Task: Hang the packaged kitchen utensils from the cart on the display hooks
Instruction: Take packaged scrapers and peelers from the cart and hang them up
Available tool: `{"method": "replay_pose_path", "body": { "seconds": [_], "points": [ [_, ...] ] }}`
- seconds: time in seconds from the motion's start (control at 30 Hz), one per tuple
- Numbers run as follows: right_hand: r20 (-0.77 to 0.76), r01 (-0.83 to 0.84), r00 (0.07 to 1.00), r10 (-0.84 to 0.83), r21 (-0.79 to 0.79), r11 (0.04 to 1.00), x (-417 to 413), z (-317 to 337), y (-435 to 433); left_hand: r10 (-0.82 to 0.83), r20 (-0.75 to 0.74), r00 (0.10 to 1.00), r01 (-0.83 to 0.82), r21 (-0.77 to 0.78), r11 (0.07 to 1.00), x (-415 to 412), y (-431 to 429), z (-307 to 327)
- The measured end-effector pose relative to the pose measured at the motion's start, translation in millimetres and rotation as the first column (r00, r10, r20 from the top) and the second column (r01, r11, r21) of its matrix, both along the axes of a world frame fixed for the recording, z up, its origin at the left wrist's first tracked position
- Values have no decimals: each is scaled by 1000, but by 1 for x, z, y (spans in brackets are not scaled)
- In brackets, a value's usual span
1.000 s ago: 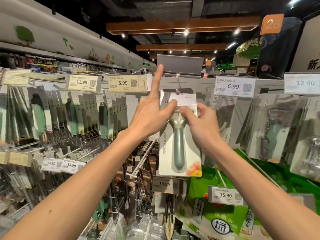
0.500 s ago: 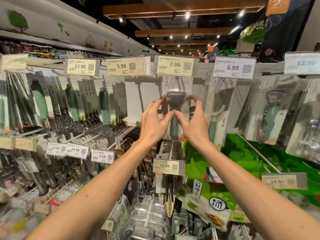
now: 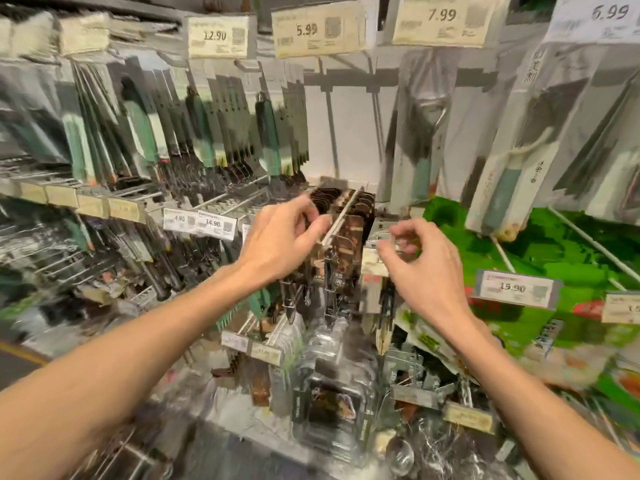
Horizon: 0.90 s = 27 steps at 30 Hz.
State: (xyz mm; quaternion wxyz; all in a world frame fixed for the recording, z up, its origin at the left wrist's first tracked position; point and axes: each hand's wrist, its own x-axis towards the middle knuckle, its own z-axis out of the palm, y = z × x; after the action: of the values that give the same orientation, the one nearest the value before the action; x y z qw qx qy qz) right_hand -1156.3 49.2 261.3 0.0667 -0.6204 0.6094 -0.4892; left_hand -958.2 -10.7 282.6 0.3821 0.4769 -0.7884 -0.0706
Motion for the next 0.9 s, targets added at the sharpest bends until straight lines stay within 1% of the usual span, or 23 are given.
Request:
{"method": "replay_pose_path", "body": {
  "seconds": [0.1,0.2,0.3,0.4,0.43,0.47,0.53,0.6,0.73,0.8,0.83,0.9],
  "points": [
    [58,-96,994,94,39,995,40,-33,32,5,221,975,-21,67,998,57,35,-16],
    [76,-177,983,168,147,973,97,-80,66,-18,384,923,-40,143,989,123,78,-40],
    [115,-286,957,265,236,929,175,-135,99,-10,468,883,-80,172,982,199,132,-77],
    [178,-393,919,351,343,853,263,-179,134,77,555,828,-180,132,975,279,195,-120],
    [190,-432,902,388,364,825,292,-190,146,93,570,816,-212,145,967,305,214,-131],
    [205,-469,883,422,385,795,319,-199,156,101,576,811,-254,191,948,330,231,-140],
    [232,-532,846,481,443,722,370,-216,176,109,587,802,-355,321,878,375,258,-155],
    [251,-568,819,515,473,673,416,-231,189,161,584,796,-433,362,826,417,277,-171],
    [222,-581,784,580,592,559,500,-256,203,300,563,770,-577,414,704,498,296,-206],
    [226,-610,754,617,590,528,537,-269,206,352,559,751,-630,446,636,535,297,-227],
    [228,-626,739,635,582,520,555,-275,205,373,543,752,-641,473,605,552,295,-236],
    [212,-617,731,649,612,494,588,-284,198,401,511,760,-646,526,553,585,290,-254]
  ]
}}
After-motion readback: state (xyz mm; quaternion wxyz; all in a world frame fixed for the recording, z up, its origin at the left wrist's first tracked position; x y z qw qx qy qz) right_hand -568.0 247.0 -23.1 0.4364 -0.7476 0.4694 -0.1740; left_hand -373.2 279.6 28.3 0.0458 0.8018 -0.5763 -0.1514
